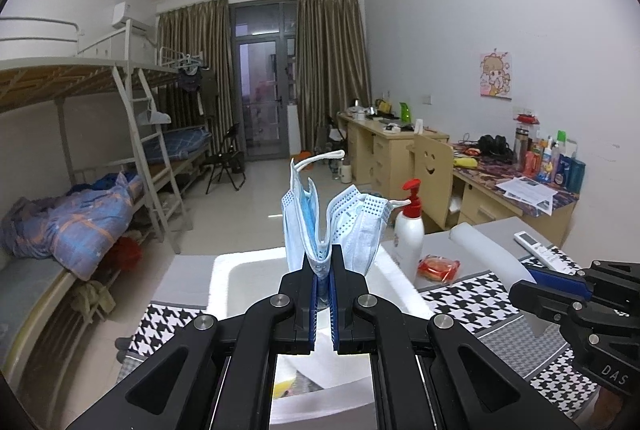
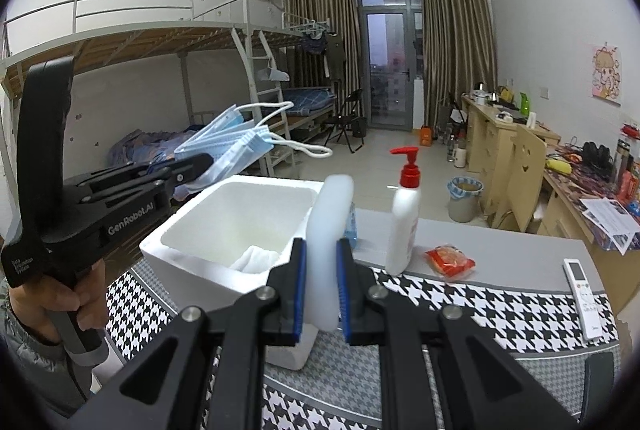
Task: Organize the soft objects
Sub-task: 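Carry the blue masks with the left gripper over the foam box while the right gripper carries the stick, then open the left gripper to drop the blue masks into the box, then lower the white foam stick into the box with the right gripper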
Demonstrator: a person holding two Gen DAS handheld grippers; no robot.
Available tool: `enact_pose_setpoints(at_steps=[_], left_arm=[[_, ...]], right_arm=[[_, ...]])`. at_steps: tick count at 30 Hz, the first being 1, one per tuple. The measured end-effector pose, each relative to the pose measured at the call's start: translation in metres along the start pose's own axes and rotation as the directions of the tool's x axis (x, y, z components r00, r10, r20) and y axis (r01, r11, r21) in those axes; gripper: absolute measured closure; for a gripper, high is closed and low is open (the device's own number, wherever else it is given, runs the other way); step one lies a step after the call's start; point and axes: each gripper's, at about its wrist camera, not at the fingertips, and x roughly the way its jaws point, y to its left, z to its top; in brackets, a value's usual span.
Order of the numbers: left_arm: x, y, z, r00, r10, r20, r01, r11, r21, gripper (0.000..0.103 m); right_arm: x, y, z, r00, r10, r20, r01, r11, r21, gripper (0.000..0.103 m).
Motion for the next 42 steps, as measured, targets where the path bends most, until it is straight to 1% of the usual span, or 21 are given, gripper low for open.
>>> enact_pose_setpoints(at_steps=[13,22,25,27,29,31,33,34,35,37,39,41,42], left_arm=[[0.003,0.016,-0.007,0.998,0.058,-0.02,-0.058,0.998,-0.017,0.098],[0.007,0.022,-0.013,0.996,0.077,-0.044,-0.079,0.997,-0.024,0.097],[0.011,0.023,-0.016,0.995,0.079,-0.061,-0.08,0.997,-0.02,0.088],[0.014,0.023,-0.018,0.994,0.078,-0.076,-0.08,0.997,-0.017,0.079],[0.016,0.025,-0.021,0.993,0.085,-0.083,-0.087,0.996,-0.014,0.066],[0.016,0.027,-0.023,0.992,0.086,-0.087,-0.088,0.996,-0.016,0.06],[0.016,0.029,-0.024,0.992,0.087,-0.088,-0.089,0.996,-0.018,0.056],[0.016,0.03,-0.025,0.992,0.087,-0.088,-0.089,0.996,-0.023,0.05],[0.015,0.032,-0.025,0.993,0.084,-0.086,-0.087,0.996,-0.03,0.04],[0.011,0.035,-0.026,0.994,0.084,-0.07,-0.087,0.995,-0.047,0.027],[0.007,0.039,-0.026,0.994,0.094,-0.055,-0.097,0.994,-0.058,0.023],[0.006,0.04,-0.026,0.994,0.1,-0.05,-0.104,0.992,-0.066,0.016],[0.006,0.041,-0.026,0.993,0.104,-0.049,-0.108,0.992,-0.069,0.016]], right_arm=[[0.016,0.013,0.007,0.999,0.03,-0.024,-0.031,0.999,-0.017,0.085],[0.02,0.012,0.008,0.999,0.038,-0.033,-0.039,0.999,-0.023,0.085],[0.022,0.015,0.008,0.999,0.039,-0.038,-0.04,0.999,-0.027,0.085],[0.023,0.016,0.008,0.998,0.039,-0.041,-0.04,0.999,-0.027,0.085],[0.024,0.017,0.007,0.998,0.037,-0.045,-0.038,0.999,-0.029,0.085],[0.026,0.018,0.008,0.998,0.036,-0.049,-0.037,0.999,-0.028,0.085],[0.027,0.019,0.008,0.998,0.035,-0.052,-0.036,0.999,-0.03,0.085],[0.027,0.019,0.008,0.998,0.034,-0.053,-0.036,0.999,-0.031,0.085],[0.028,0.02,0.007,0.998,0.034,-0.056,-0.036,0.999,-0.031,0.085],[0.028,0.02,0.007,0.998,0.033,-0.057,-0.035,0.999,-0.03,0.085],[0.028,0.021,0.006,0.998,0.032,-0.061,-0.034,0.999,-0.031,0.085],[0.029,0.022,0.007,0.998,0.031,-0.063,-0.033,0.999,-0.031,0.085],[0.029,0.023,0.007,0.997,0.033,-0.064,-0.035,0.999,-0.032,0.085]])
